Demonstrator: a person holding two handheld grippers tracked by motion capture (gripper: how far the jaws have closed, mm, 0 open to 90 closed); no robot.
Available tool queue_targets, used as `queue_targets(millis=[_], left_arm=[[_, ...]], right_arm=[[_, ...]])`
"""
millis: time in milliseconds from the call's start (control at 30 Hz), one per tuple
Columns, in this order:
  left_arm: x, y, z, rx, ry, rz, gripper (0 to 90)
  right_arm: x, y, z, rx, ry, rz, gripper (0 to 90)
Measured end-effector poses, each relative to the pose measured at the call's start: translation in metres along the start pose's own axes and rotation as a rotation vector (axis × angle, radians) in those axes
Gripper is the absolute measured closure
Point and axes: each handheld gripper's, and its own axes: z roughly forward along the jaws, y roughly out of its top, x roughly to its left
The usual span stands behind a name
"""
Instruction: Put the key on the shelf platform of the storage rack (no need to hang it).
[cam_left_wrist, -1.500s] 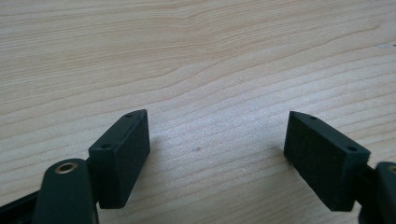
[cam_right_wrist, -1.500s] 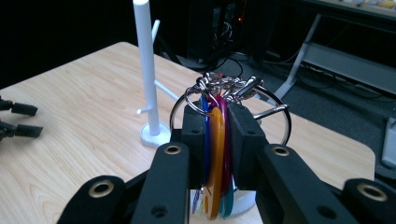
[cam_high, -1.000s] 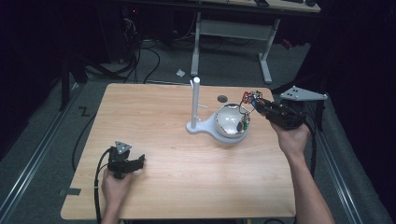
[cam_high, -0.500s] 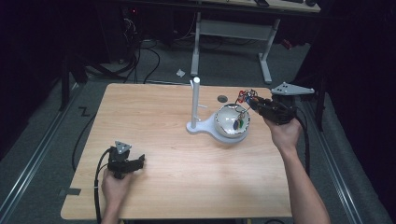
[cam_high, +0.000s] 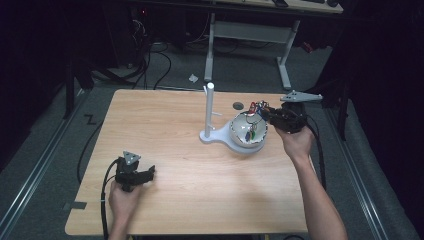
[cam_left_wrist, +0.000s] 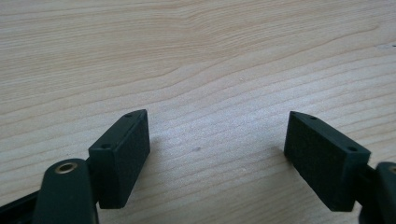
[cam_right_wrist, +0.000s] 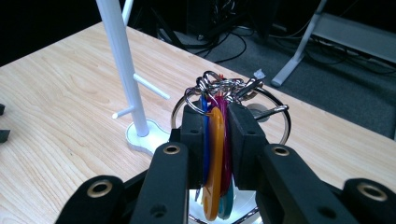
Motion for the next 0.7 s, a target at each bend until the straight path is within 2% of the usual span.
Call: queue_targets(millis=[700], left_arm=[[0.000, 0.000, 0.000, 0.000, 0.000, 0.000, 22.8]], right_arm=[[-0.002, -0.023, 0.033, 0.095, 0.030, 0.027, 78.2]])
